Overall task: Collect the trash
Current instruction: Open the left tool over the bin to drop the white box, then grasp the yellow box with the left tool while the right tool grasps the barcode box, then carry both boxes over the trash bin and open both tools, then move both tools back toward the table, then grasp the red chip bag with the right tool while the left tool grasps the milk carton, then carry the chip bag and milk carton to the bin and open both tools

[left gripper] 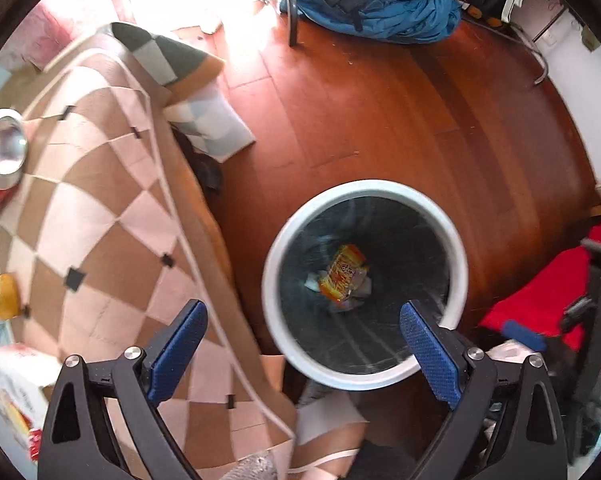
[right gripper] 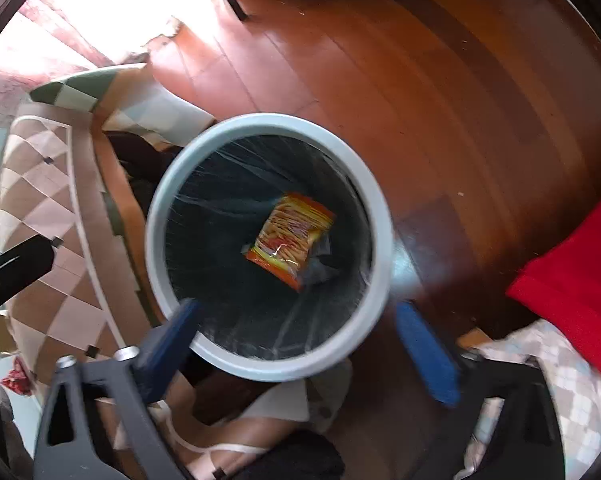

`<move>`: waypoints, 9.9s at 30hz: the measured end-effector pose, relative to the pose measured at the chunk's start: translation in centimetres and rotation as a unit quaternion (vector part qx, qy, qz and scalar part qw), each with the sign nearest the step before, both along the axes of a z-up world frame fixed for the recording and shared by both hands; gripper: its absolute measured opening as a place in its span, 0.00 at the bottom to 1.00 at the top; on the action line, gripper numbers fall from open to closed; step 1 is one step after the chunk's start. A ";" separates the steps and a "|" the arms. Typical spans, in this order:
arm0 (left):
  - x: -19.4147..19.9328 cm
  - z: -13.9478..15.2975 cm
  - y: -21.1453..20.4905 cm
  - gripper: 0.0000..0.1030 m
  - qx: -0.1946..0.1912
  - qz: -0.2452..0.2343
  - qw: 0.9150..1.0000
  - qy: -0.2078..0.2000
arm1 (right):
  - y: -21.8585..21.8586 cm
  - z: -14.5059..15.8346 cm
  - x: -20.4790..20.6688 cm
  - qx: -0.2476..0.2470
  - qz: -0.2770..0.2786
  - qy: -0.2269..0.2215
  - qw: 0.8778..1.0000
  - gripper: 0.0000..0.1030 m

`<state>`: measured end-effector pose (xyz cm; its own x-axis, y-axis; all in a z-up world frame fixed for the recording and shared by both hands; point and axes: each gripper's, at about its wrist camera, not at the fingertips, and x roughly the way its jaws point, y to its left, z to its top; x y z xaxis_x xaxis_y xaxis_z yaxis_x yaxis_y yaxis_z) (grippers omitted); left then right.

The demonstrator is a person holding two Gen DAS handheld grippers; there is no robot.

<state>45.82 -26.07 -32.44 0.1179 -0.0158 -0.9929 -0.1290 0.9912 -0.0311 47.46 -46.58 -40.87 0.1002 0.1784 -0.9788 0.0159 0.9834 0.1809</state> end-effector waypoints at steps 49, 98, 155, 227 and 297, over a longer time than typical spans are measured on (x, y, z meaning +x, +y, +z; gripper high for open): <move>-17.8 21.1 14.2 0.96 0.050 0.126 0.975 -0.178 | 9.9 28.0 -17.3 0.074 0.058 -0.181 0.979 1.00; -32.4 -0.7 28.4 0.70 -0.017 0.282 0.957 0.065 | 30.7 9.2 -11.5 -0.034 0.250 0.037 0.967 0.60; -5.4 13.0 1.5 0.54 -0.016 -0.042 0.987 -0.155 | 2.0 20.3 -7.7 0.058 -0.013 -0.155 0.986 0.52; -20.8 19.4 17.0 0.95 0.095 0.137 0.971 -0.170 | 12.8 27.9 -17.2 0.075 0.067 -0.182 0.978 1.00; -18.2 13.1 20.7 0.49 0.085 0.079 0.985 -0.125 | 26.6 16.6 -8.7 0.151 0.110 -0.059 0.981 0.20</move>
<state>27.65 -5.36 -19.33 0.3464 0.1857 -0.9195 -0.2909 0.9531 0.0829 38.76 -19.95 -24.29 0.1365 0.4888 -0.8616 -0.2293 0.8617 0.4526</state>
